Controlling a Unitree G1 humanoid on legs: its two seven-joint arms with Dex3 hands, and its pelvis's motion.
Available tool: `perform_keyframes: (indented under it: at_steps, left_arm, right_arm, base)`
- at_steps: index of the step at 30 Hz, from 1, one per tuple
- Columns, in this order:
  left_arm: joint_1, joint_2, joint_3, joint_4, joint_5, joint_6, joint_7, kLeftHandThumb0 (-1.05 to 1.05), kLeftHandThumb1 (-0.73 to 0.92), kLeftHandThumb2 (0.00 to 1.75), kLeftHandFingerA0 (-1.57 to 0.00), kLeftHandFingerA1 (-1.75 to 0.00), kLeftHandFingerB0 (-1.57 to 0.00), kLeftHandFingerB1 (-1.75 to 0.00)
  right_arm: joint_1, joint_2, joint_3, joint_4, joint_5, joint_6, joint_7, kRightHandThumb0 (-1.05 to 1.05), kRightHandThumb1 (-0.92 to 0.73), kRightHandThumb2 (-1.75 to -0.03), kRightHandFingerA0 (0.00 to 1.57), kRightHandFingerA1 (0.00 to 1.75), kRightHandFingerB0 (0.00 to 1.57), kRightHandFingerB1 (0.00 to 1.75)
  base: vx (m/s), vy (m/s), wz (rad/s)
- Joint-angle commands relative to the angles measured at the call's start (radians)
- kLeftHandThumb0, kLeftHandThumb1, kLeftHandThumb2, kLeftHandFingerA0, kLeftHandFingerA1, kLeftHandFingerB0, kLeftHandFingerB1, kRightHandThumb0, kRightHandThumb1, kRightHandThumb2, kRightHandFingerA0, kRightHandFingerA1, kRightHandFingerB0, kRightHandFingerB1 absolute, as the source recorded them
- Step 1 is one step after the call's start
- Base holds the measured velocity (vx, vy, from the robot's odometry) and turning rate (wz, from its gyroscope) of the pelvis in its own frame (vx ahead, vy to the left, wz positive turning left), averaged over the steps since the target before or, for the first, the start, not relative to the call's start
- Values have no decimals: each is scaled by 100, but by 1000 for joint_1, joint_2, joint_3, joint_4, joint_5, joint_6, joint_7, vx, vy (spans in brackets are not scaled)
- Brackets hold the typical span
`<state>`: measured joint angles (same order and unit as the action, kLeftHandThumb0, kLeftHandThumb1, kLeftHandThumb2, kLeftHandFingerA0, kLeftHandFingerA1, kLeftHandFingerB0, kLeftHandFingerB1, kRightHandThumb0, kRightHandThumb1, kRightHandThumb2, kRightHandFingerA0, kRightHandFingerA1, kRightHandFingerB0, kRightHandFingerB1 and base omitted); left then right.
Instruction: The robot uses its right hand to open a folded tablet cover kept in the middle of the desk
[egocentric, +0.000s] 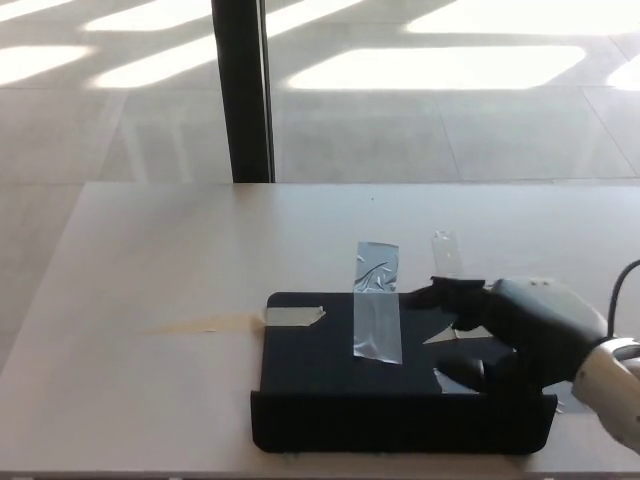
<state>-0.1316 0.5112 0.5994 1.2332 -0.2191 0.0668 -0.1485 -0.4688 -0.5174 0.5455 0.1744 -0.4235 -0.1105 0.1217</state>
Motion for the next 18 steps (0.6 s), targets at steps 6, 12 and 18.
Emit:
perform_keyframes:
  at_steps: [6,12,18]
  left_arm:
    - [-12,81,9,12,-31,26,-17,-88,70,106,-64,-76,-43,-66]
    - [-28,82,7,22,-29,24,-10,-87,70,104,-66,-77,-43,-65]
    - [-42,88,2,17,-26,36,-2,-85,92,67,-70,-77,-46,-62]
  right_arm:
    - [-155,25,263,81,-284,-95,191,-101,-91,-78,56,95,21,44]
    - [-117,66,378,122,-396,-51,156,-99,-76,-118,67,98,20,54]
    - [-113,92,394,180,-420,2,146,-98,-92,-70,63,94,25,44]
  base:
    - [0,0,0]
    - [0,0,0]
    - [0,0,0]
